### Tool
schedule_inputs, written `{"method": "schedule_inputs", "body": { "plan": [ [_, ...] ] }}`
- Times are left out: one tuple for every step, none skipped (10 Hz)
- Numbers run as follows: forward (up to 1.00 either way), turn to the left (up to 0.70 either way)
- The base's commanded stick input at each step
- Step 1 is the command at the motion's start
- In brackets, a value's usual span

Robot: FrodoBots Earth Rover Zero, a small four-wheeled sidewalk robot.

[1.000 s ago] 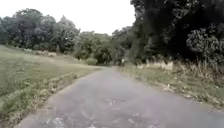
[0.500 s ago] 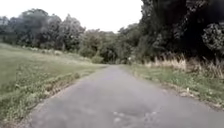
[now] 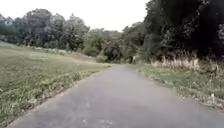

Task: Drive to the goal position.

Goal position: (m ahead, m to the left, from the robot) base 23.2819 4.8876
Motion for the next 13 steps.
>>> {"method": "schedule_inputs", "body": {
  "plan": [
    [1.0, 0.01],
    [1.0, -0.02],
    [1.0, -0.07],
    [1.0, -0.08],
    [1.0, -0.04],
    [1.0, -0.01],
    [1.0, 0.0],
    [1.0, 0.0],
    [1.0, 0.0],
    [1.0, 0.0],
    [1.0, 0.0],
    [1.0, -0.05],
    [1.0, -0.08]
  ]
}}
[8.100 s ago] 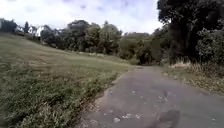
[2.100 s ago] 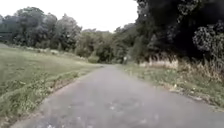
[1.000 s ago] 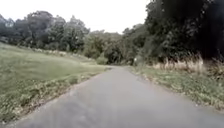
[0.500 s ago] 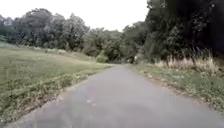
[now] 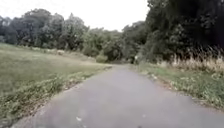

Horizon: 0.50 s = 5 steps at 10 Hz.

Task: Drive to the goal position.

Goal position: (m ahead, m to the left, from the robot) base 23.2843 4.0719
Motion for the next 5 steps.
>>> {"method": "schedule_inputs", "body": {
  "plan": [
    [1.0, -0.08],
    [1.0, -0.05],
    [1.0, -0.03],
    [1.0, -0.04],
    [1.0, -0.07]
  ]
}}
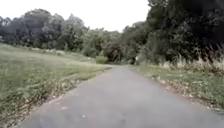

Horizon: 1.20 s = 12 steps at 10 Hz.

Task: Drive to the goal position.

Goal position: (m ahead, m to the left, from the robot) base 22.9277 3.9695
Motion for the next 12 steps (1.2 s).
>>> {"method": "schedule_inputs", "body": {
  "plan": [
    [1.0, -0.12],
    [1.0, -0.14],
    [1.0, -0.11],
    [1.0, -0.09],
    [1.0, -0.12],
    [1.0, -0.16],
    [1.0, -0.16],
    [1.0, -0.15],
    [1.0, -0.13],
    [1.0, -0.13],
    [1.0, -0.18],
    [1.0, -0.17]
  ]
}}
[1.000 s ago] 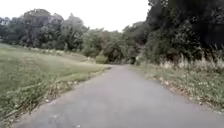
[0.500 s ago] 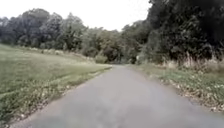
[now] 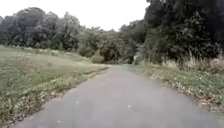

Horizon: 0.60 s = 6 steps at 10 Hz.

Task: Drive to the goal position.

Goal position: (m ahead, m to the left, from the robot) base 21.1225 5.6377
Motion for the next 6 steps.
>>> {"method": "schedule_inputs", "body": {
  "plan": [
    [1.0, -0.14],
    [1.0, -0.13],
    [1.0, -0.12],
    [1.0, -0.12],
    [1.0, -0.09],
    [1.0, -0.03]
  ]
}}
